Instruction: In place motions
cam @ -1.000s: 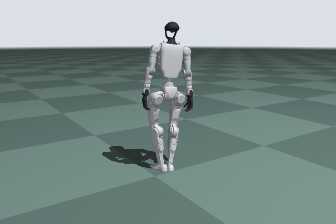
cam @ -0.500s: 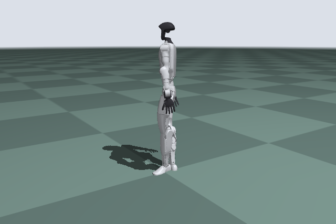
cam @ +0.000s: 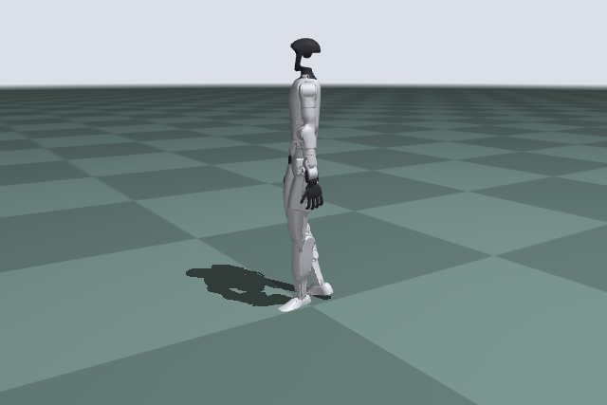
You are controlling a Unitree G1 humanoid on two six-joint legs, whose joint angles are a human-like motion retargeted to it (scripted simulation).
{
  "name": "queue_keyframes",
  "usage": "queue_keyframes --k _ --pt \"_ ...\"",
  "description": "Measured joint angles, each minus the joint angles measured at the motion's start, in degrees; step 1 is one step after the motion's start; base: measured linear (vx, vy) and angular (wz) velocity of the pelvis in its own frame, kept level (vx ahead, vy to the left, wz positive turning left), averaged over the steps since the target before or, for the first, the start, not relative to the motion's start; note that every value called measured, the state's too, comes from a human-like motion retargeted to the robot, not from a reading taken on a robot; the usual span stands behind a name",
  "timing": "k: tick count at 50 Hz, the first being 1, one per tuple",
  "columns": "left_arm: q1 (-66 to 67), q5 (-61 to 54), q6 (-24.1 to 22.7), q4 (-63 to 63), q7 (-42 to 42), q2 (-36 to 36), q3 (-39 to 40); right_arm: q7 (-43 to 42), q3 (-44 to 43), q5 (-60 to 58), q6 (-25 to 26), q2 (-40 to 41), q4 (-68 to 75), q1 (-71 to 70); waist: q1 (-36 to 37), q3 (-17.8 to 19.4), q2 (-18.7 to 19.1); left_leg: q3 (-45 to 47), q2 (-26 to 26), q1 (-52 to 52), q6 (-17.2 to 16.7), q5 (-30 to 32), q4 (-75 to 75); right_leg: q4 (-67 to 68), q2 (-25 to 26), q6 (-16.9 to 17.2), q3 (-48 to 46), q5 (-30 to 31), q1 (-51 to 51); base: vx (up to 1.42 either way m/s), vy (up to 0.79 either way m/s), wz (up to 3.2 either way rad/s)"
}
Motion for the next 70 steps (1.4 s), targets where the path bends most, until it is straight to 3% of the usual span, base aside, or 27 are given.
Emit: queue_keyframes --k 3,5,10,13,15,17,20,28,39,46,50,54,63,70 --pt "-2.21 0.99 0.68 -0.28 -0.6 1.29 -1.49 0.19 -1.02 0.08 1.17 0.31 4.37 0.91 -2.78 -0.08 1.01 -4.32 0.28 -1.92 1.05 0.88 0.22 7.09 2.69 4.36 17.42 -3.07 -7.94 0.06 0.02 1.44" --pt "-3.39 1.36 0.98 -0.98 -1.23 2.02 -2.46 0.49 -1.89 0.52 1.97 0.6 6.58 1.85 -6.46 0.22 1.97 -9.16 0.55 -3.26 1.46 1.53 0.57 6.88 6.34 5.1 22.34 -4.25 -10.67 0.05 -0.01 1.83" --pt "-6.43 2.19 2.22 -1.79 -5.37 4.16 -4.36 1.03 -2.63 1.68 2.59 1.06 10.3 4.01 -11.42 0.65 1.53 -15.27 -1.23 -4.89 2.25 2.91 0.34 -0.49 12.52 4.51 31.77 -5.85 -13.96 0.07 -0.03 1.25" --pt "-8.29 3.73 3.94 -1.62 -8.82 4.7 -5.08 1.19 -2.82 1.63 2.98 1.04 12.45 5.63 -13.72 0.91 -0.87 -17.64 -4.65 -3.79 2.69 3.15 0.12 -9.84 14.51 4.62 37.74 -2.56 -13.28 0.11 -0.03 1.28" --pt "-8.87 3.91 4.35 -1.54 -9.2 4.65 -5.65 1.57 -2.83 1.04 3.4 1.0 13.56 6.42 -12.7 0.98 -2.08 -18.19 -5.85 -2.73 2.79 2.82 0.27 -13.05 17.03 0.32 44.93 -0.33 -11.85 0.15 -0.01 0.19" --pt "-9.23 3.73 4.16 -1.56 -8.34 4.32 -6.09 2.29 -3.27 -0.12 4.18 0.92 14.43 6.33 -8.71 -0.02 -3.43 -16.12 -6.84 -2.47 2.69 2.09 0.41 -14.55 12.04 -1.2 32.65 0.18 -9.73 0.13 0.0 -0.53" --pt "-7.8 3.93 3.4 -2.84 -6.31 2.11 -5.24 2.96 -4.47 -2.01 5.18 0.83 13.7 5.95 -5.66 -0.66 -3.28 -16.09 -6.93 -2.12 2.51 1.38 0.66 -13.65 12.64 -0.4 35.73 -0.48 -10.05 0.1 0.01 -0.08" --pt "-3.27 3.34 2.23 0.36 -5.33 -0.12 -3.05 0.41 -2.64 -0.66 2.67 1.34 4.4 3.22 -7.18 -0.77 -2.18 -16.35 -6.65 -0.84 1.94 0.55 0.97 -15.81 13.25 -1.33 34.93 -0.57 -7.82 0.05 -0.01 0.05" --pt "0.67 2.6 1.7 1.16 -2.86 -0.7 -0.85 2.37 -1.32 4.64 0.68 2.81 -2.05 -0.48 -5.8 -1.28 -4.02 -21.88 -7.97 -1.56 -0.12 -1.76 5.98 -15.85 10.73 -1.2 35.16 -0.56 -8.74 -0.01 0.01 0.07" --pt "0.1 0.94 1.04 1.9 -1.21 -1.12 -0.86 2.04 0.32 -0.23 0.21 2.16 -1.46 -0.14 -0.04 -0.68 -4.57 -29.23 -10.06 -3.41 1.35 -0.67 7.79 -15.27 10.71 -1.29 40.85 0.47 -8.95 0.02 0.04 -0.81" --pt "-0.35 1.97 1.17 1.28 -1.34 -0.76 -2.42 1.98 0.31 -0.89 0.31 1.85 0.84 1.1 5.75 -0.8 -4.1 -20.49 -9.24 -4.87 4.26 -0.63 6.89 -14.19 12.96 -1.18 48.07 1.17 -10.01 0.03 0.01 -1.29" --pt "-2.4 3.0 1.5 0.34 -2.63 0.55 -5.95 2.39 -1.11 -0.45 1.23 1.38 3.81 2.0 -4.0 -0.87 -2.9 -25.31 -7.74 -3.0 2.72 -0.6 5.21 -14.15 11.17 -0.33 39.9 0.41 -9.8 -0.05 0.0 1.29" --pt "-7.15 1.03 3.43 -4.45 -7.14 3.35 -10.74 1.99 -0.24 -2.7 1.92 0.58 4.35 2.4 -9.32 2.86 -2.89 -16.46 -4.27 -1.87 3.05 -1.76 4.97 -11.91 12.17 -0.21 43.46 1.13 -12.05 -0.12 -0.07 -0.77" --pt "-8.78 -0.26 4.77 -3.58 -10.62 4.32 -10.81 3.73 0.95 -4.1 1.12 0.74 0.33 0.75 -13.53 4.25 -2.1 -4.16 -1.04 0.0 2.37 -3.74 3.14 -12.9 11.37 -0.94 37.97 -1.79 -12.85 -0.29 -0.12 -2.11"
